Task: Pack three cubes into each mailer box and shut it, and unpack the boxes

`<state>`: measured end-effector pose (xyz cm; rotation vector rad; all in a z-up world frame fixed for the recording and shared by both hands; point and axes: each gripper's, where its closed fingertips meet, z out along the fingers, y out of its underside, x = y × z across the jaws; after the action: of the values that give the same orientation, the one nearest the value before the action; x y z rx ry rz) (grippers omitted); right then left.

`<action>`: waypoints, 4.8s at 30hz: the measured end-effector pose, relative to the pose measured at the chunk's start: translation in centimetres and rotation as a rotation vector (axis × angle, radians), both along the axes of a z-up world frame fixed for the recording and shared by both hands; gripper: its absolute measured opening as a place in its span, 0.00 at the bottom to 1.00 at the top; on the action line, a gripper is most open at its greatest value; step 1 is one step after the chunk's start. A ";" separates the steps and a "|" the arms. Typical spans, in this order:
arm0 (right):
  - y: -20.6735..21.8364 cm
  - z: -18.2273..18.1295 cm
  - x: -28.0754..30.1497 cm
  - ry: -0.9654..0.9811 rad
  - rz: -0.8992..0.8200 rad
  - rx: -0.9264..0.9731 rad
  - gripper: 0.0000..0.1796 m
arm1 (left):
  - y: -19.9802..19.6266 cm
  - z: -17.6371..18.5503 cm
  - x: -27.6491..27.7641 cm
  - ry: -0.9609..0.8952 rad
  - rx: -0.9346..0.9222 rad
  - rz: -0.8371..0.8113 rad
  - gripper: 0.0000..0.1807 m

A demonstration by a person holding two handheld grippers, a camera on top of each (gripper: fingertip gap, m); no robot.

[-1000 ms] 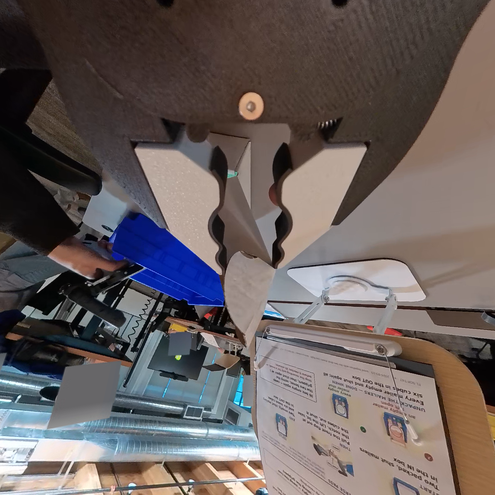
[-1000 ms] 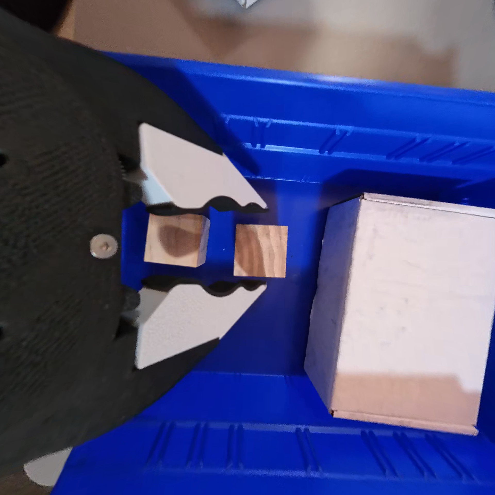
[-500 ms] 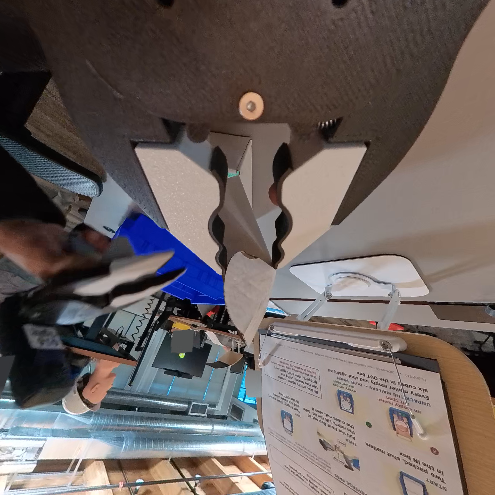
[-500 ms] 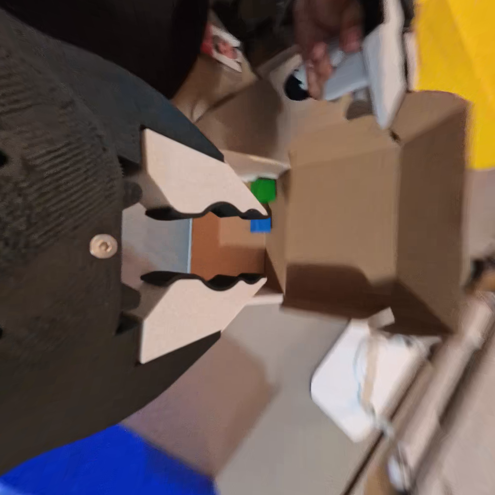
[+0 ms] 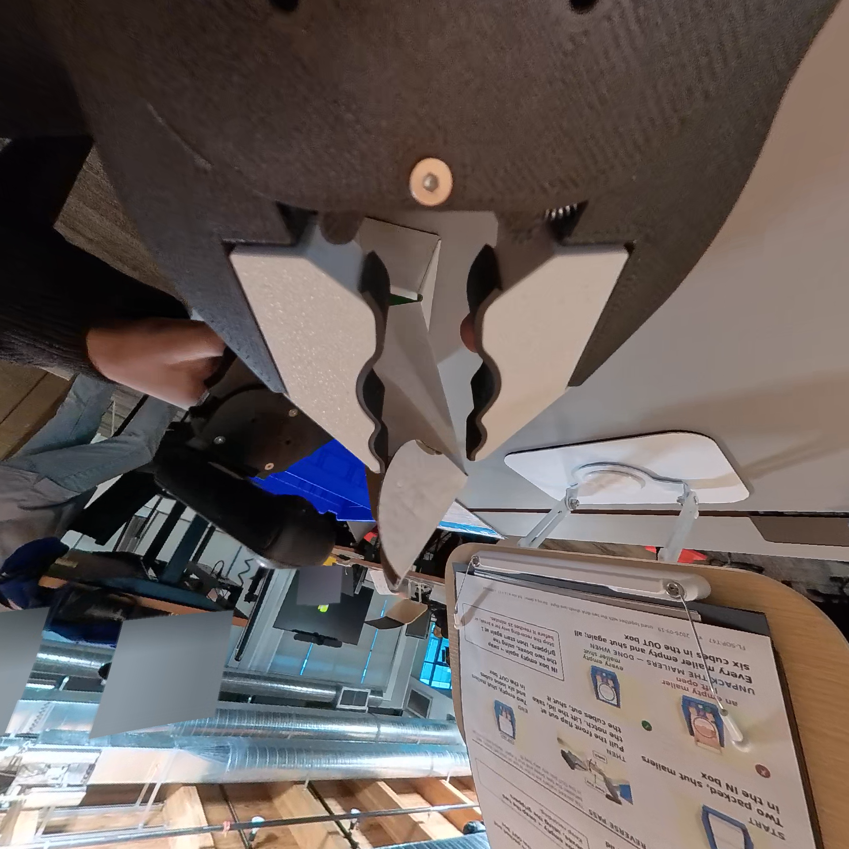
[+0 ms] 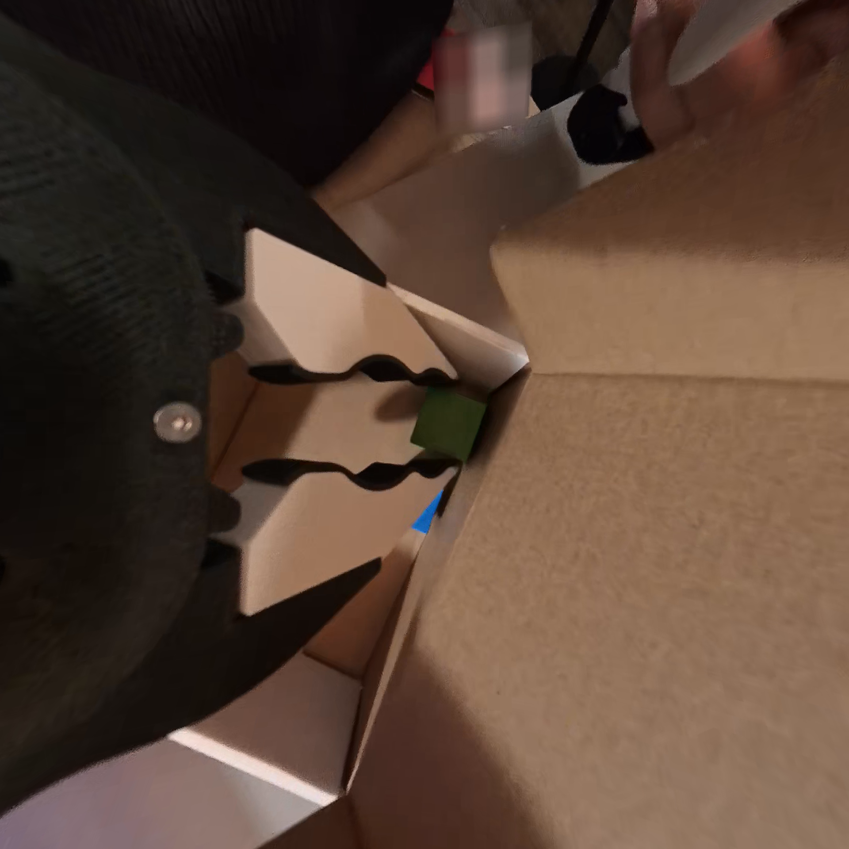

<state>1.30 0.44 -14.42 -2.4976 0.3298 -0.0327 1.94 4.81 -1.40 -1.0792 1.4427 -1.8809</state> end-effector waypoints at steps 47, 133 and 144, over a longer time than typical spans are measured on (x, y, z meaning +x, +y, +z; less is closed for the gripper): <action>-27.7 14.6 14.5 -0.144 -0.649 0.324 0.21 | 0.2 0.0 0.2 -0.015 0.010 0.008 0.18; -22.5 14.7 13.6 -0.265 -0.547 0.364 0.07 | 0.2 0.6 -0.3 -0.065 0.034 0.055 0.17; -11.6 6.6 9.0 -0.063 -0.379 0.474 0.14 | 2.2 -1.6 -3.6 0.047 -0.022 0.215 0.19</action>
<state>10.31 -11.21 -7.82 -1.9354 0.6925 -0.1663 -1.66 7.02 -3.02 -1.2434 1.2775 -1.7334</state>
